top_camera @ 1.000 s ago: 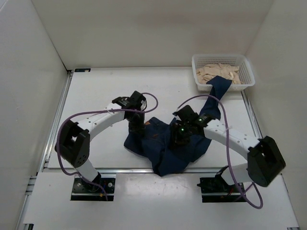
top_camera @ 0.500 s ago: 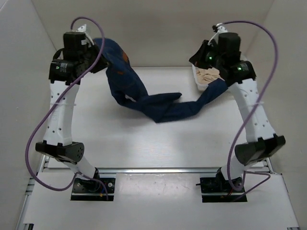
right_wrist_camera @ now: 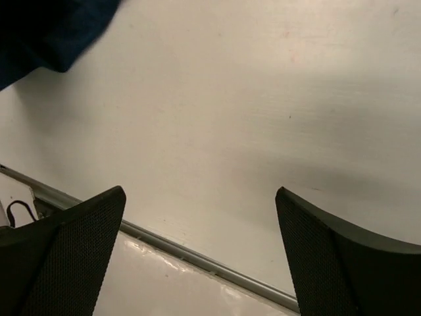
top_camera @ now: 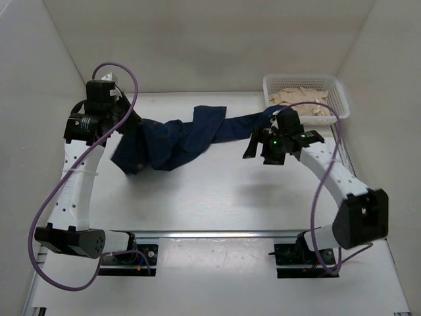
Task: Fold and stack the trousers
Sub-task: Flatten the trousers out
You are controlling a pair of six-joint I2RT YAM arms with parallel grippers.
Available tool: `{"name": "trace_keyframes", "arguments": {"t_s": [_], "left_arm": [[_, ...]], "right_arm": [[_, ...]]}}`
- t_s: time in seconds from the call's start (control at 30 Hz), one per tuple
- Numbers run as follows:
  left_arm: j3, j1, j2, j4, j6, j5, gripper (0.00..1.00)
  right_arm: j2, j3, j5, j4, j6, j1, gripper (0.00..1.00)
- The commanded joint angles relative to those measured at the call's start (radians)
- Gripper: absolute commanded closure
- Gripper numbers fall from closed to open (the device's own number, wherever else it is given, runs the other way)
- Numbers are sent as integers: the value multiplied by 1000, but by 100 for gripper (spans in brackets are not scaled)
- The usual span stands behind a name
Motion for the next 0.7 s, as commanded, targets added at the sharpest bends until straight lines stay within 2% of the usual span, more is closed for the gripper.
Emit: {"name": "trace_keyframes", "arguments": {"t_s": [0.0, 0.1, 0.3, 0.4, 0.47, 0.53, 0.63, 0.67], "left_arm": [[61, 3, -50, 8, 3, -34, 90], [91, 12, -50, -13, 3, -34, 90], [113, 12, -68, -33, 3, -24, 90], [113, 12, -87, -53, 3, -24, 90], [113, 12, -87, -65, 3, -24, 90], [124, 12, -96, -74, 13, -24, 90], [134, 12, -96, -94, 13, -24, 90], [147, 12, -105, -103, 13, -35, 90]], "right_arm": [[92, 0, -123, 147, 105, 20, 0], [248, 110, -140, 147, 105, 59, 0], [528, 313, -81, 115, 84, 154, 0], [688, 466, -94, 89, 75, 163, 0], [791, 569, -50, 63, 75, 183, 0], [850, 644, -41, 37, 64, 183, 0], [936, 693, -41, 36, 64, 192, 6], [963, 715, -31, 36, 75, 192, 12]]}}
